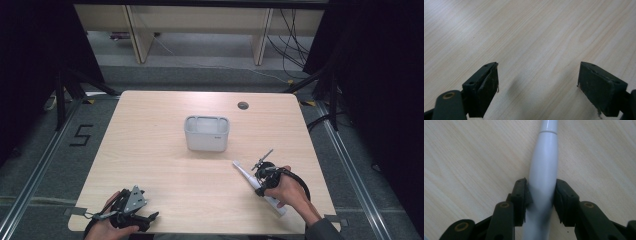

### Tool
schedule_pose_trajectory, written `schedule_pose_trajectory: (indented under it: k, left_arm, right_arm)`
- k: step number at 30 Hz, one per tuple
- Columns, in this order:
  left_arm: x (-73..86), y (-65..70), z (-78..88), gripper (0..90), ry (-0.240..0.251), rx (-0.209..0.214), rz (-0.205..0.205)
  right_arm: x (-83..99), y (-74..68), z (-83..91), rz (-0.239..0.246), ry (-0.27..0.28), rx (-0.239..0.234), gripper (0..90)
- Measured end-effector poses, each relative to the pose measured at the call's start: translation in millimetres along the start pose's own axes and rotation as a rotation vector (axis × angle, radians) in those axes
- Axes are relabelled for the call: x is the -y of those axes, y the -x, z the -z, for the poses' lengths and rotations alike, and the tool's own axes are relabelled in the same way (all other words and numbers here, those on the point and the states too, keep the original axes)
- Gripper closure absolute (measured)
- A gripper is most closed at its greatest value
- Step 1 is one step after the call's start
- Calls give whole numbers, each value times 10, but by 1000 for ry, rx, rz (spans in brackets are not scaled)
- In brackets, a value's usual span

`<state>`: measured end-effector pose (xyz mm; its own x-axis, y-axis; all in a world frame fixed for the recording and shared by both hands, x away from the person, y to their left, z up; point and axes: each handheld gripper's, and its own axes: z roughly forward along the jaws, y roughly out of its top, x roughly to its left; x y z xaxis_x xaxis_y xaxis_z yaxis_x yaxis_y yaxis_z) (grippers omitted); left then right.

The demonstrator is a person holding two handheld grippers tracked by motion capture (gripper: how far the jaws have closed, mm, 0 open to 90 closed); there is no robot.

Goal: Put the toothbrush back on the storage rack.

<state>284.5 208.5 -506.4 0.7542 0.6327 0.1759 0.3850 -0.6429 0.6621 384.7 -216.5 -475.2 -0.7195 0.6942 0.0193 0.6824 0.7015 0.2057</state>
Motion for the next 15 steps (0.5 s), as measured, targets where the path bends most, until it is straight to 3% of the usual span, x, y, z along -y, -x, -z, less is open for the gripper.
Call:
schedule_pose_trajectory:
  k: [7,9,10,12,13,15]
  left_arm:
    - [0,1,0,162,3,1,1]
    - [0,0,-1,162,1,2,0]
    - [-1,-1,0,162,1,1,0]
    - [0,-3,3,162,3,-1,-2]
    - [0,-3,3,162,3,-1,-2]
    - [0,-4,2,162,2,2,0]
  right_arm:
    - [-65,21,-14,29,-31,5,656]
    - [-85,9,-18,12,-62,13,659]
    - [-97,23,-16,39,-70,16,660]
    - [-122,20,-20,33,-95,15,660]
    - [-131,41,-18,67,-103,19,660]
    - [-142,17,-29,38,-101,8,661]
